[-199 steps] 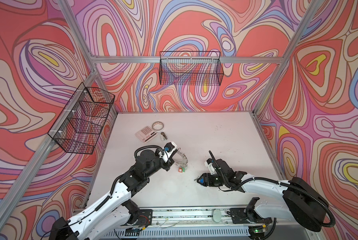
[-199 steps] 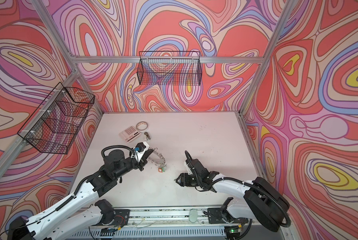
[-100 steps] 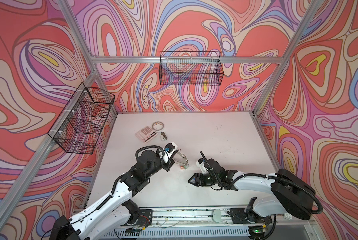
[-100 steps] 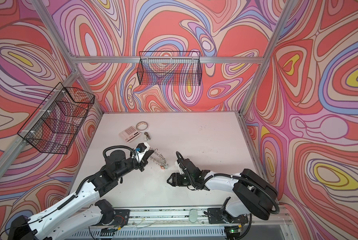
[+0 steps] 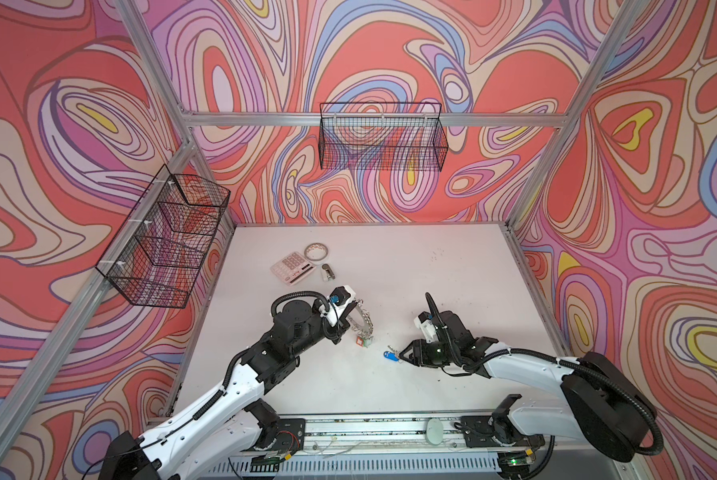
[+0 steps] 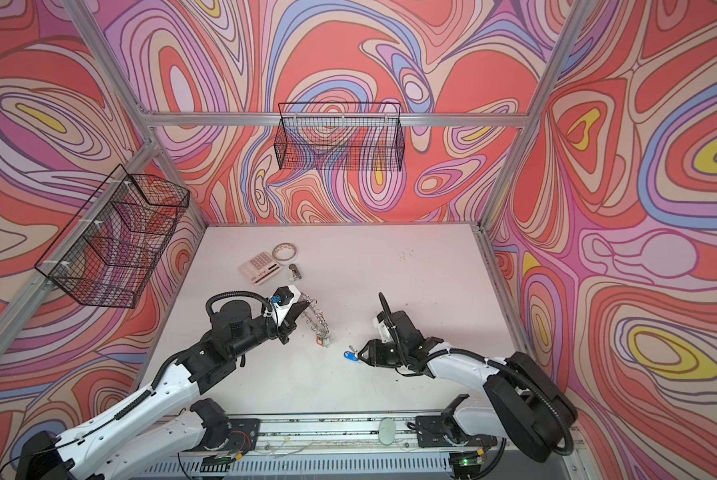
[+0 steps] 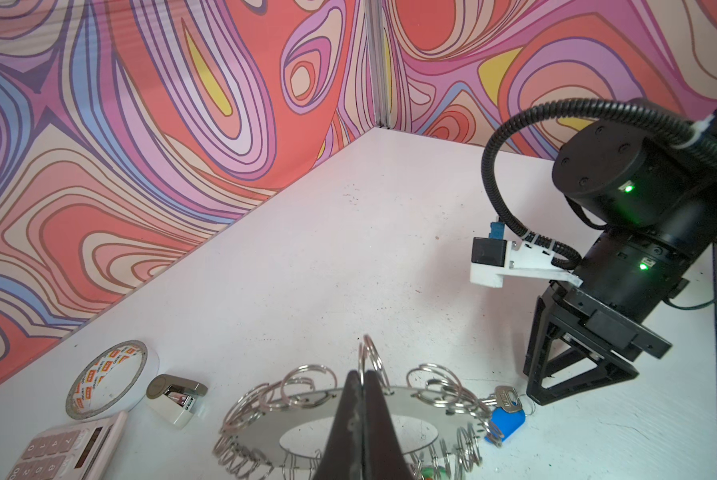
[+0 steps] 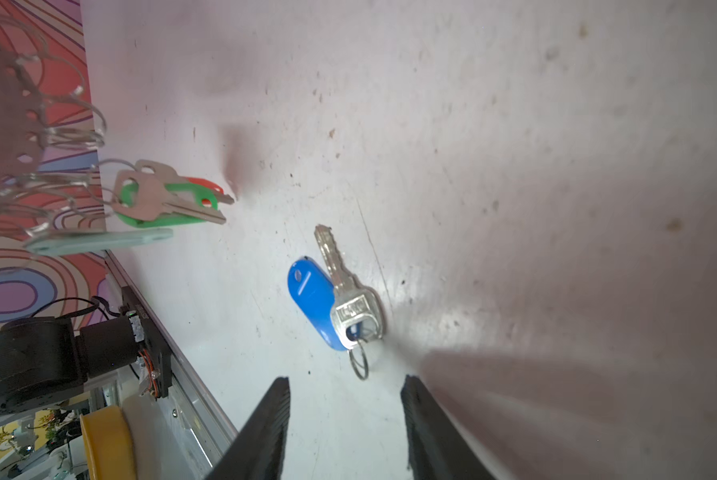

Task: Put the keys on the keyring
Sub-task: 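Close the right gripper on the blue-tagged key's ring and lift it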

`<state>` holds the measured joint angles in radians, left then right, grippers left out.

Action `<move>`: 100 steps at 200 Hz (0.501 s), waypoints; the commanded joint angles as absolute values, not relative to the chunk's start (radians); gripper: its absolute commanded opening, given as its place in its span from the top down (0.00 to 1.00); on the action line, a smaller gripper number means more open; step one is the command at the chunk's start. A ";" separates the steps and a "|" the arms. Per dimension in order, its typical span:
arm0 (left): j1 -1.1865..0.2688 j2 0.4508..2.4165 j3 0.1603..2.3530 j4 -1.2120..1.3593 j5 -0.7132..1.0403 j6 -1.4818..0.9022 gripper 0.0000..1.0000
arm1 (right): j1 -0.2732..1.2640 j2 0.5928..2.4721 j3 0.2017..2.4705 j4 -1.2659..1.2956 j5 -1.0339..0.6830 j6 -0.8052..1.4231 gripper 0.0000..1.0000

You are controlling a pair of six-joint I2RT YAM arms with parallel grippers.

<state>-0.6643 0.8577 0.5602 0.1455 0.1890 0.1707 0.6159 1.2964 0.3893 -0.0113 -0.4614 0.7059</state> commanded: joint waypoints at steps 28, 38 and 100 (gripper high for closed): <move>-0.666 0.850 0.566 0.179 0.223 0.156 1.00 | 0.615 1.326 0.314 0.121 -0.491 0.764 0.61; -0.666 0.853 0.567 0.180 0.227 0.156 1.00 | 0.615 1.339 0.310 0.139 -0.494 0.771 0.63; -0.666 0.846 0.567 0.174 0.229 0.156 1.00 | 0.621 1.410 0.327 0.193 -0.495 0.776 0.77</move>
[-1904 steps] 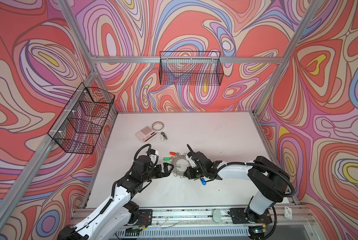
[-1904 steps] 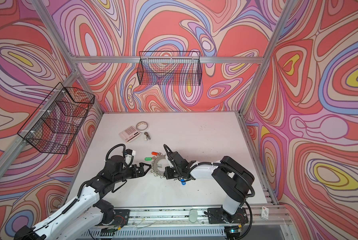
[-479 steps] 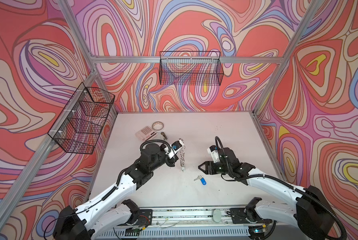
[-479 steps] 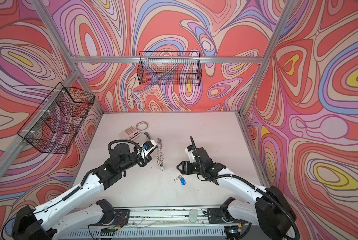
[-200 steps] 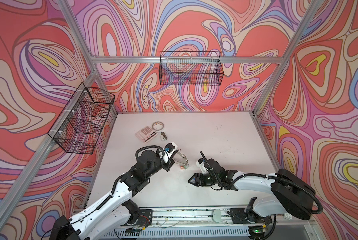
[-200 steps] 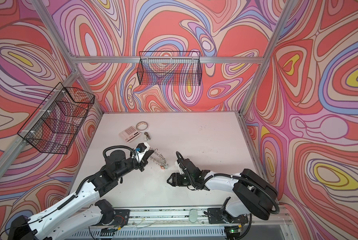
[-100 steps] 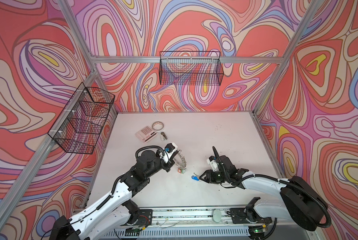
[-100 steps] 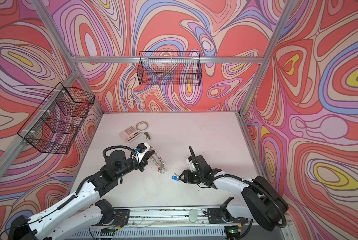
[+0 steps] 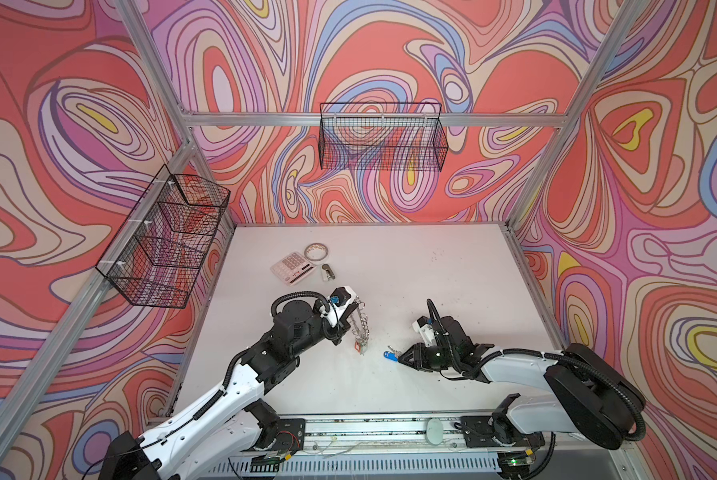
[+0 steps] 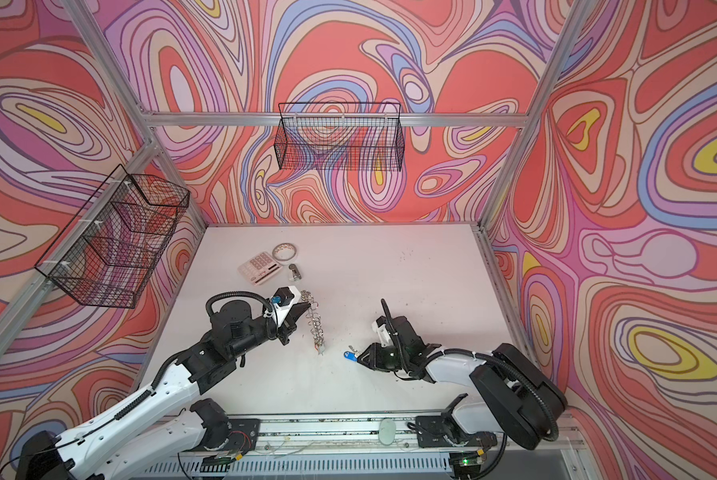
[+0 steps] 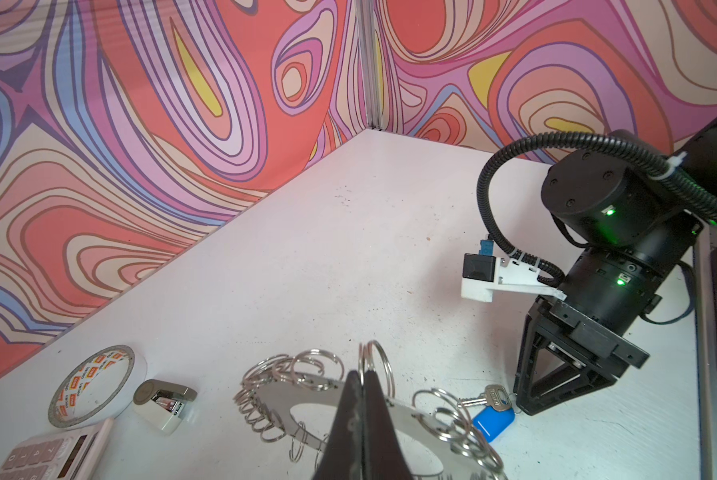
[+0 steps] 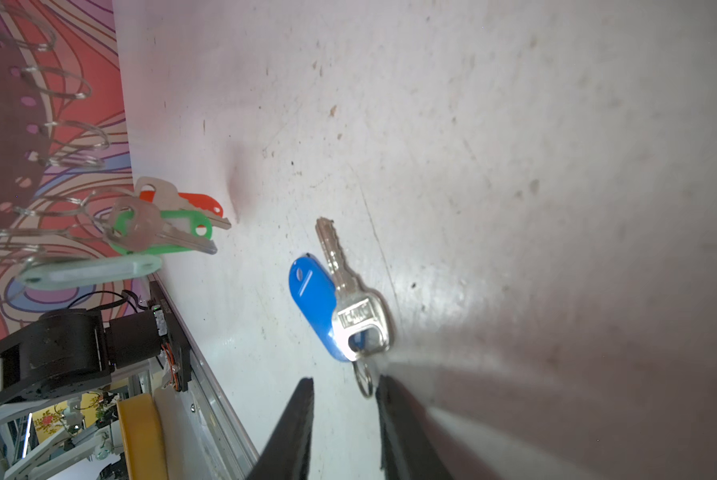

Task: Put the keys on the keyring
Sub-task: 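Close the right gripper on the blue-tagged key's ring and lift it, then carry the blue-tagged key toward the plate held by the left gripper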

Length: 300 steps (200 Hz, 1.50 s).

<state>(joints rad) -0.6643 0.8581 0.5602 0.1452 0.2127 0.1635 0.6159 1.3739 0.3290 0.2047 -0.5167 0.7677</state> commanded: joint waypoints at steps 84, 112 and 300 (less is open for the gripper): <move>-0.666 0.856 0.569 0.175 0.235 0.153 1.00 | 0.624 1.418 0.308 0.241 -0.461 0.808 0.98; -0.666 0.853 0.568 0.169 0.231 0.152 1.00 | 0.624 1.403 0.301 0.246 -0.450 0.809 1.00; -0.666 0.968 0.688 0.031 0.412 0.253 1.00 | 0.645 1.084 0.541 0.378 -0.437 0.175 1.00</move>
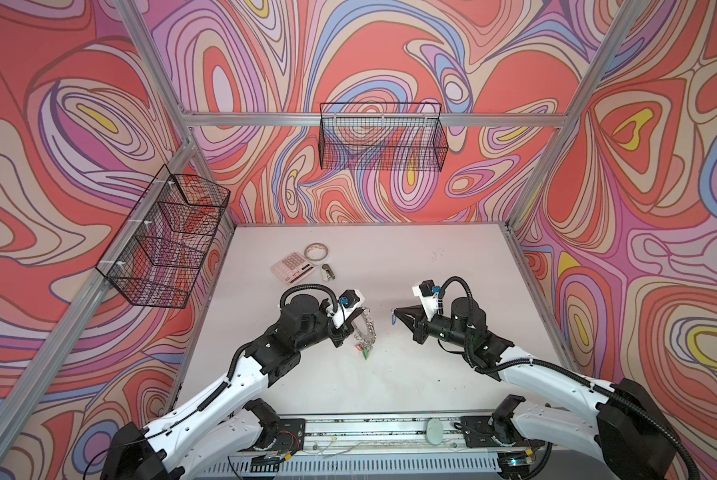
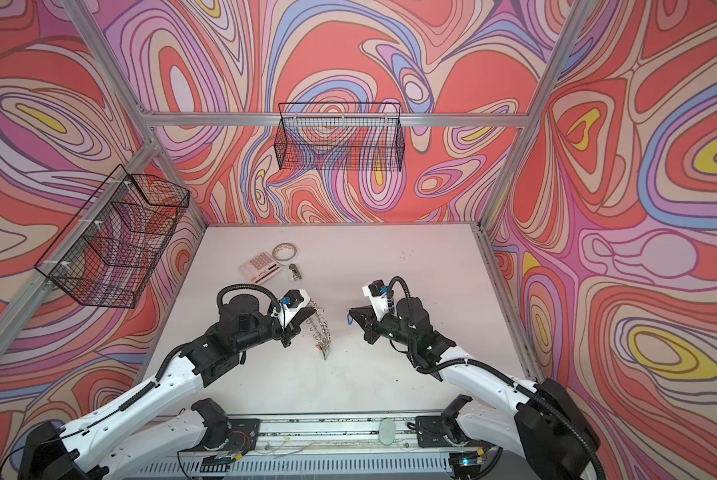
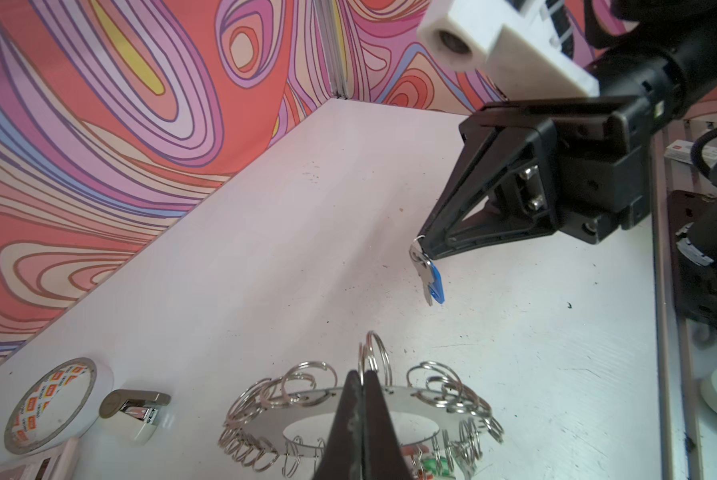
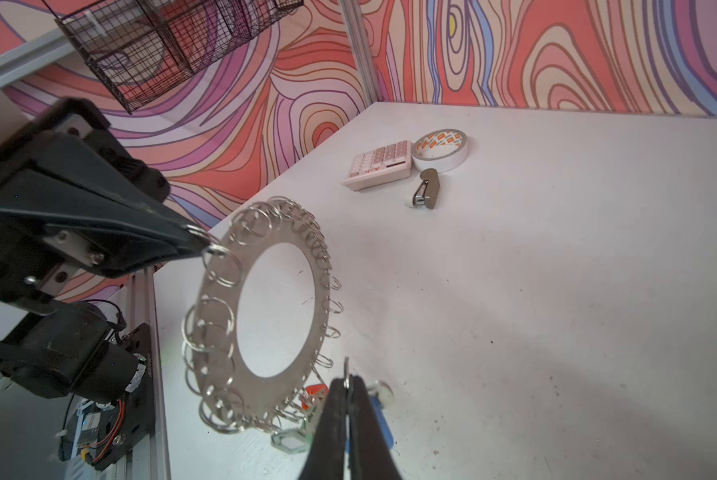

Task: Put the keys on the keyring
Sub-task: 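Carry the blue-tagged key toward the plate held by the left gripper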

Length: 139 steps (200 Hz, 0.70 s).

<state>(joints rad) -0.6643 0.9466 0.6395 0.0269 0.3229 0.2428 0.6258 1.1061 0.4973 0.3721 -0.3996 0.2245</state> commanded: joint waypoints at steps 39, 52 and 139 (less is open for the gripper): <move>-0.667 1.004 0.697 0.043 0.455 0.238 1.00 | 0.690 1.081 0.584 0.352 -0.416 0.153 1.00; -0.667 1.011 0.698 0.045 0.460 0.236 1.00 | 0.695 1.088 0.589 0.347 -0.416 0.148 1.00; -0.667 1.026 0.700 0.066 0.474 0.214 1.00 | 0.730 1.157 0.621 0.331 -0.416 0.123 1.00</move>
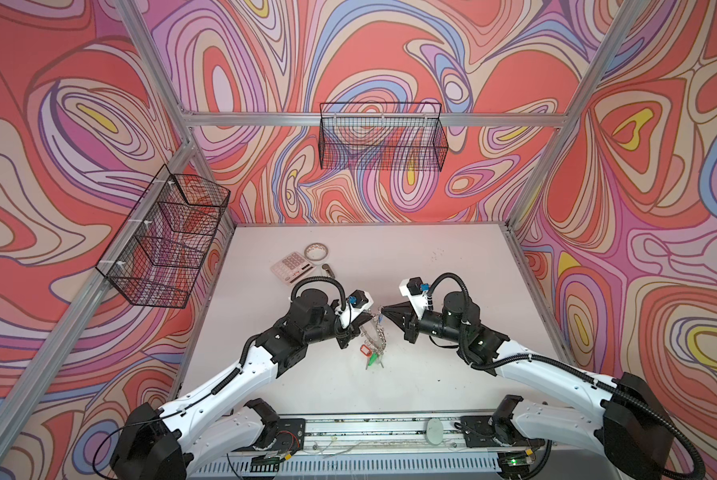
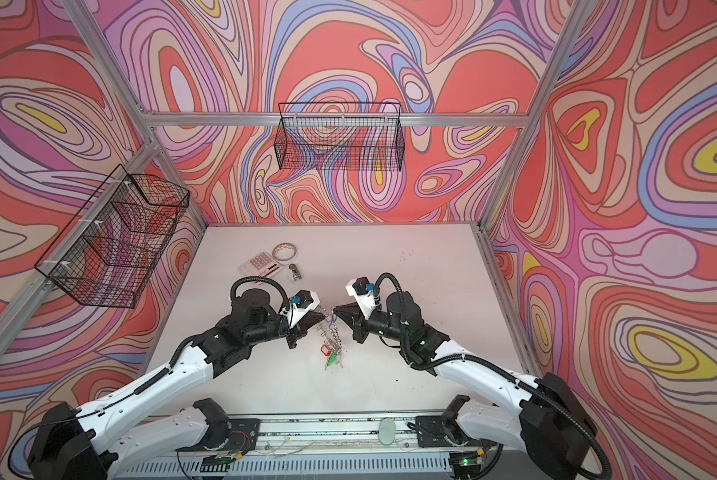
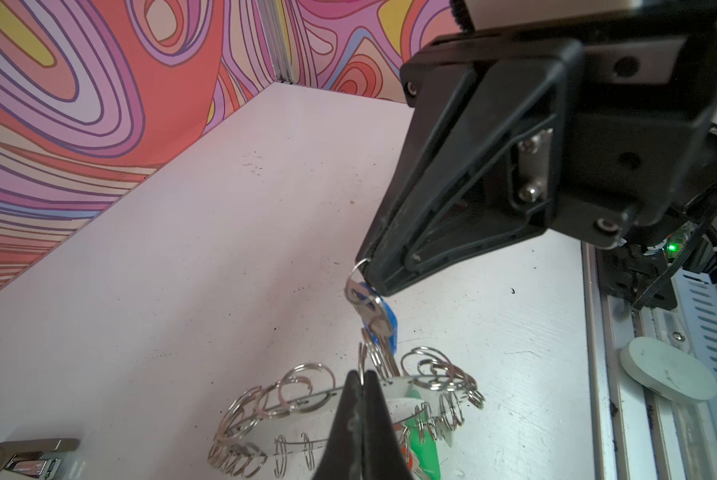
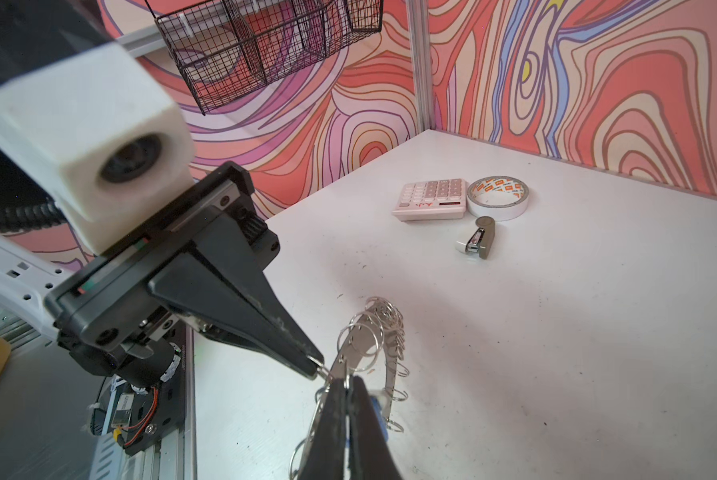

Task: Put the keys on the keyring

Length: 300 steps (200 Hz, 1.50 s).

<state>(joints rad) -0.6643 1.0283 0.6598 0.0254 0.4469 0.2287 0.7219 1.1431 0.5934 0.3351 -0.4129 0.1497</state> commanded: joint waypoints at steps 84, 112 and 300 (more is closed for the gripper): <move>-0.667 1.033 0.704 0.067 0.455 0.199 1.00 | 0.762 1.175 0.626 0.325 -0.420 0.121 1.00; -0.666 1.032 0.703 0.066 0.455 0.198 1.00 | 0.767 1.183 0.628 0.325 -0.424 0.121 1.00; -0.667 1.002 0.689 0.062 0.450 0.214 1.00 | 0.770 1.198 0.618 0.350 -0.333 0.216 1.00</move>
<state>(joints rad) -0.6640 1.0306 0.6605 0.0257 0.4335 0.2062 0.7692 1.1973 0.6075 0.3279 -0.3771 0.1970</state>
